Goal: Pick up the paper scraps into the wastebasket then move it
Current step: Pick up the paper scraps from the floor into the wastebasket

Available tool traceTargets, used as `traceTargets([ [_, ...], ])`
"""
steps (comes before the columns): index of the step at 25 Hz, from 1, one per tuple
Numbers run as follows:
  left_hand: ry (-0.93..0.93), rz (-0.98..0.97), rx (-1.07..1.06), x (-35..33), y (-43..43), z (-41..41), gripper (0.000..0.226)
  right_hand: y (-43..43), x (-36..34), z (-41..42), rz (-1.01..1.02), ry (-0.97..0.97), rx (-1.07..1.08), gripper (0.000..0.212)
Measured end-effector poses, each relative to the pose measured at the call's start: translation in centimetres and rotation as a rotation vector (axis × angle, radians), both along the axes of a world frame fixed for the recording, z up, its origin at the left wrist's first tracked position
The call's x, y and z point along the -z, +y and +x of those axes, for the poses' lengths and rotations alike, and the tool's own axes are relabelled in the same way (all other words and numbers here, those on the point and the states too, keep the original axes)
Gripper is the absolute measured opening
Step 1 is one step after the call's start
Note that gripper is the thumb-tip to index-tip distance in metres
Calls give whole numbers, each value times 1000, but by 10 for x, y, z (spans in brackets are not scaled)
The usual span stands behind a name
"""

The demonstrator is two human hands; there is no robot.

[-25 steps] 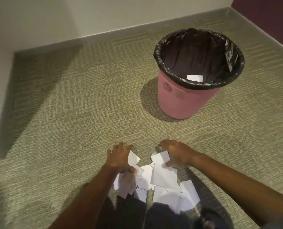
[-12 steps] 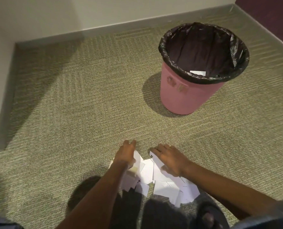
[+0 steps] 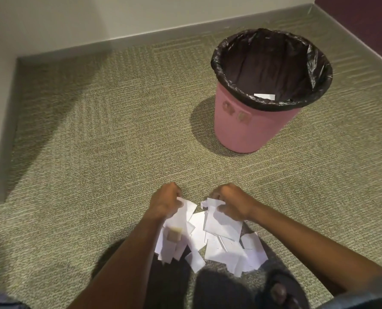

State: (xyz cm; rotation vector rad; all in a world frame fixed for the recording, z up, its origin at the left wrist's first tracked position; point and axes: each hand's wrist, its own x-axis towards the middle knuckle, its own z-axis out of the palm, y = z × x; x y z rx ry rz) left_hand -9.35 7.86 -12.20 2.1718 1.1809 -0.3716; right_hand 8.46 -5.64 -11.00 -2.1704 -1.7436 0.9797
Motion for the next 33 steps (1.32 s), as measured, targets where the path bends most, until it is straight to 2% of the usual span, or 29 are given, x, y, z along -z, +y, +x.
traceTargets([
  [2, -81, -68, -19, -14, 11, 11, 14, 6, -23, 9, -15, 116, 78, 8],
  [6, -303, -225, -128, -64, 40, 29, 11, 13, -89, 33, 54, 263, 242, 7],
  [11, -643, -325, -310, -158, 80, 58, 10, 12, -178, 68, 349, 493, 499, 12],
  [15, -919, -291, -356, -221, 93, 109, 10, 25, -223, 107, 728, 447, 757, 11],
  [17, -991, -277, -372, -237, 94, 143, 19, 35, -227, 126, 811, 400, 888, 10],
  [22, -874, -337, -329, -243, 80, 196, 27, 61, -207, 164, 755, 312, 1106, 14],
  [24, -865, -316, -309, -238, 78, 196, 22, 67, -200, 170, 729, 385, 1107, 11],
  [26, -886, -258, -304, -229, 80, 185, 16, 68, -196, 169, 745, 447, 1072, 6],
  [29, -868, -187, -333, -201, 81, 150, 19, 63, -195, 159, 841, 413, 1000, 17],
  [31, -782, -123, -332, -171, 78, 120, 25, 54, -194, 141, 912, 359, 866, 13],
  [33, -593, -32, -263, -136, 67, 88, 29, 45, -181, 110, 911, 358, 703, 9],
])
